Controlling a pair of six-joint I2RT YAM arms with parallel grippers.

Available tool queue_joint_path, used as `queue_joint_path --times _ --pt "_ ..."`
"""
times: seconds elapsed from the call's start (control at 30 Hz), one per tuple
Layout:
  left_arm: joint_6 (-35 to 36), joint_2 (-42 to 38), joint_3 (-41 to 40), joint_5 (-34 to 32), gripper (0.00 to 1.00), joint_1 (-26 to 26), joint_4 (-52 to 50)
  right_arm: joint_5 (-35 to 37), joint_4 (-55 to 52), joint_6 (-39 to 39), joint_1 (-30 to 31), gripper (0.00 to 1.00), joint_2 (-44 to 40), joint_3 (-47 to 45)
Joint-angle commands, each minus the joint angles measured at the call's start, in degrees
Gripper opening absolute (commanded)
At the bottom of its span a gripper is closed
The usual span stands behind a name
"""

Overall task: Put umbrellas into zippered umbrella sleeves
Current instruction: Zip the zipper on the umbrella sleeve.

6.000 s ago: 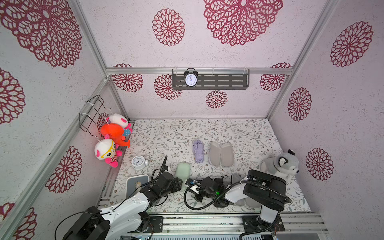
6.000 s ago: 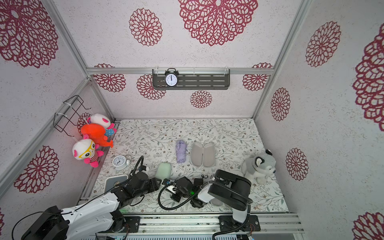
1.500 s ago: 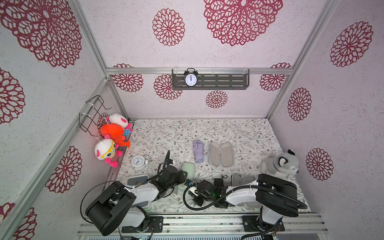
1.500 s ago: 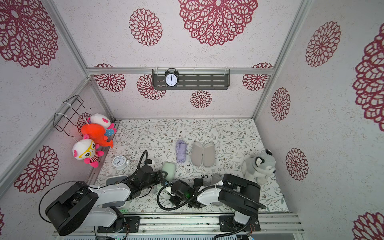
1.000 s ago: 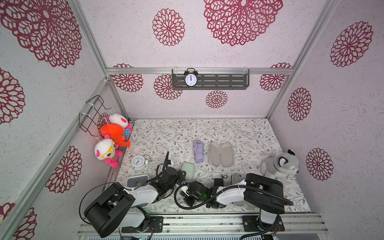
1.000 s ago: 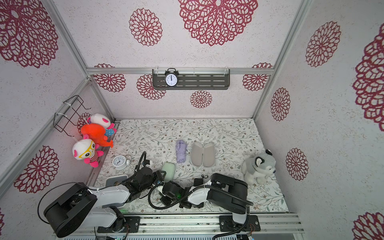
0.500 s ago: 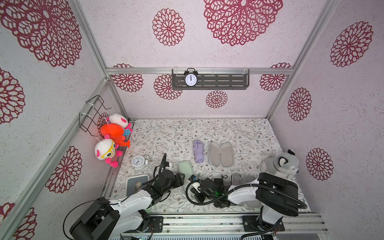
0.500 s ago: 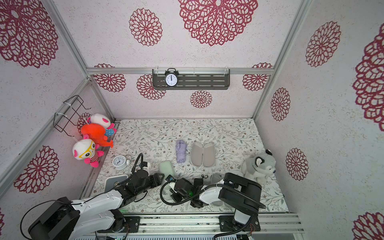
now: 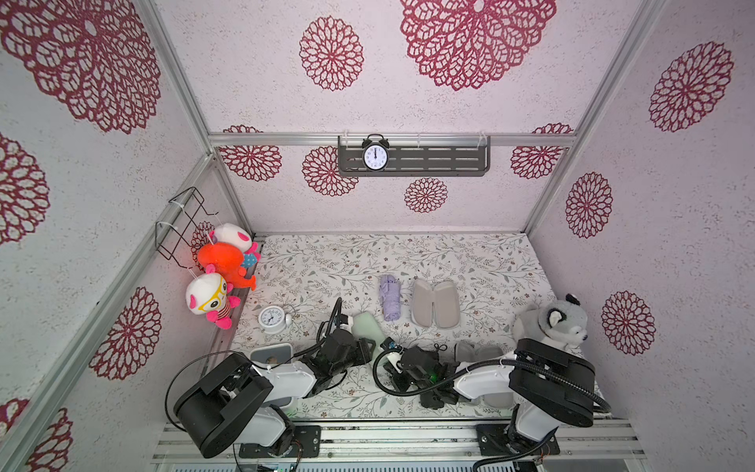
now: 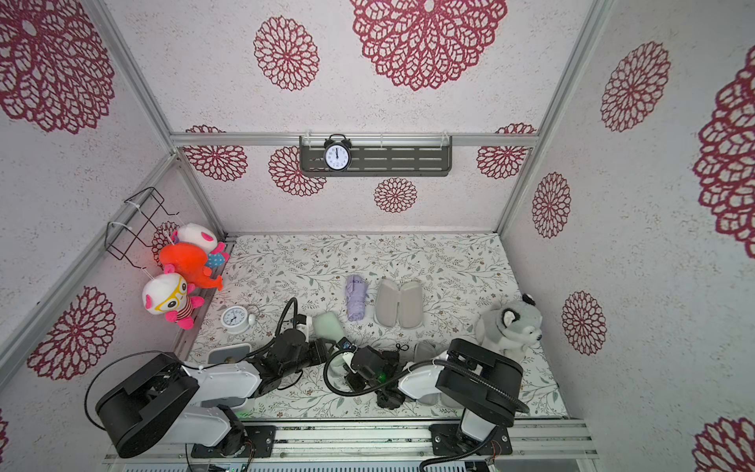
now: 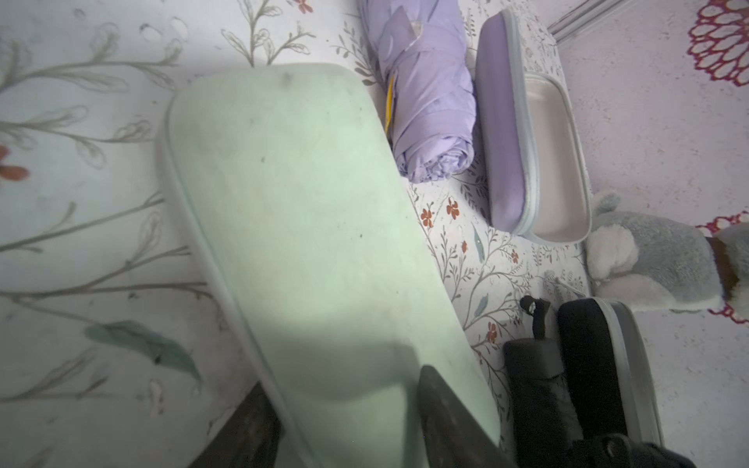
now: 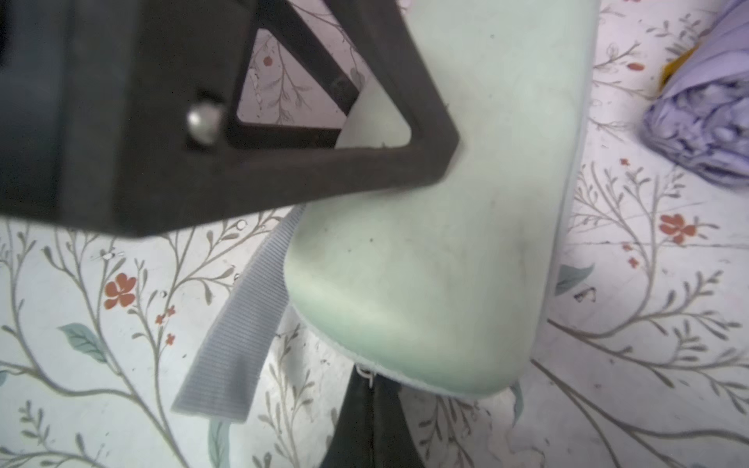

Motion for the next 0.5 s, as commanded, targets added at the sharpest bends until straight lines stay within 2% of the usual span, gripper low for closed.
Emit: queue_joint_path --times 0.0,0.07,0.1,0.17,0.23,0.3,0.37,0.47 --pt "1.77 -5.09 1.29 -4.49 0.63 -1.4 -7.13 2.57 -7.99 0.4 -0.9 0.0 1.2 -0.86" --pt "4.57 -11.68 3.31 -10.16 0.72 -1.48 -17.51 2.96 -8.59 0.33 -0.96 0.0 0.77 -0.97" --pt "5.56 -14.88 4.21 -13.64 0.8 -1.25 -21.7 2.92 -8.31 0.19 -1.01 0.0 0.46 -1.34" --pt "6.88 -18.84 6.2 -16.8 0.91 0.44 -27.47 2.67 -7.55 -0.05 -1.08 0.0 0.04 -1.98" --pt "9.19 -19.61 7.6 -16.11 0.91 3.42 -27.24 2.5 -7.02 -0.61 -1.25 0.0 0.05 -2.3" --pt "11.51 -17.48 6.77 -12.93 0.89 7.7 -19.98 2.13 -6.29 -1.1 -1.51 0.0 0.18 -2.64" --pt "15.18 -12.65 8.87 -7.36 0.87 11.88 -14.51 0.93 -6.37 -1.74 -1.88 0.0 0.24 -2.48" --pt "21.41 -3.1 16.76 -3.91 0.84 12.2 -15.42 0.83 -6.88 -2.21 -2.15 0.0 -0.13 -2.36"
